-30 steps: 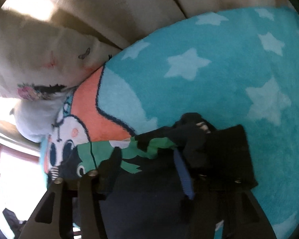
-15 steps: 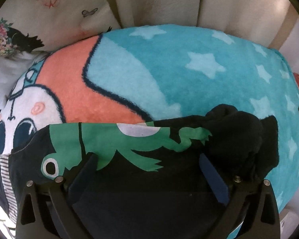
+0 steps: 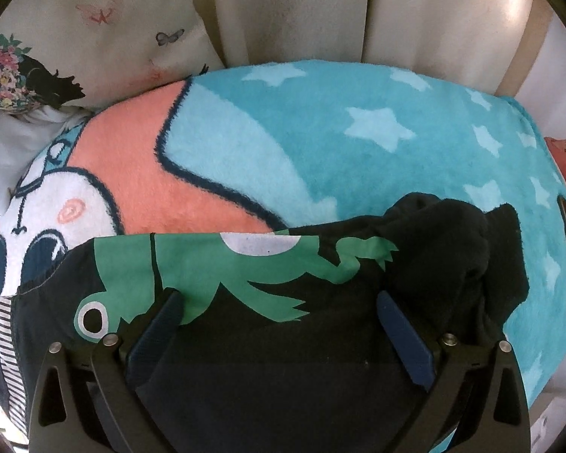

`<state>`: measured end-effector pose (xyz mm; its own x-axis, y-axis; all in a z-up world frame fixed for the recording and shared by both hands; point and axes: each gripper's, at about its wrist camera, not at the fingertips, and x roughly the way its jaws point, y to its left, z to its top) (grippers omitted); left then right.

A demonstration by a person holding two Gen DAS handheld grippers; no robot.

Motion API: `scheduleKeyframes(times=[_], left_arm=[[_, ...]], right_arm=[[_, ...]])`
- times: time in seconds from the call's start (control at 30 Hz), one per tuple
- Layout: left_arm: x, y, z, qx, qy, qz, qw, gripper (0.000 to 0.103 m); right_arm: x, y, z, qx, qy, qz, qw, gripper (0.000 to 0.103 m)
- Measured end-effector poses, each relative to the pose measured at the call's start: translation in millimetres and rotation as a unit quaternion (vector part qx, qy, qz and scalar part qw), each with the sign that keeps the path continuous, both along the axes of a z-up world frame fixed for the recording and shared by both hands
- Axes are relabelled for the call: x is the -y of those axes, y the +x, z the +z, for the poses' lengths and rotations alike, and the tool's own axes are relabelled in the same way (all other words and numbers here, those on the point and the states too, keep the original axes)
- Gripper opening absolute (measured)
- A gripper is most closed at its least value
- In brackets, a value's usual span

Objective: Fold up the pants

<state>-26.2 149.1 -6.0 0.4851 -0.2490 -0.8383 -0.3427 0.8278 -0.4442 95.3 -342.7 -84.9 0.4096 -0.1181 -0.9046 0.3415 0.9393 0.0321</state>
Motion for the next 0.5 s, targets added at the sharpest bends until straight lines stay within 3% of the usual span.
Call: scheduleKeyframes(times=[0.2, 0.43, 0.5], left_arm=[[12, -1, 7, 0.001, 0.010, 0.004, 0.9999, 0.039], [67, 7, 29, 0.000, 0.054, -0.030, 0.9981, 0.040], [89, 13, 37, 0.002, 0.063, -0.051, 0.9967, 0.040]], right_arm=[[0, -2, 0, 0.007, -0.003, 0.005, 1.000, 0.103], [1, 1, 3, -0.005, 0.007, 0.058, 0.998, 0.103], [6, -4, 15, 0.020, 0.039, 0.083, 0.996, 0.094]])
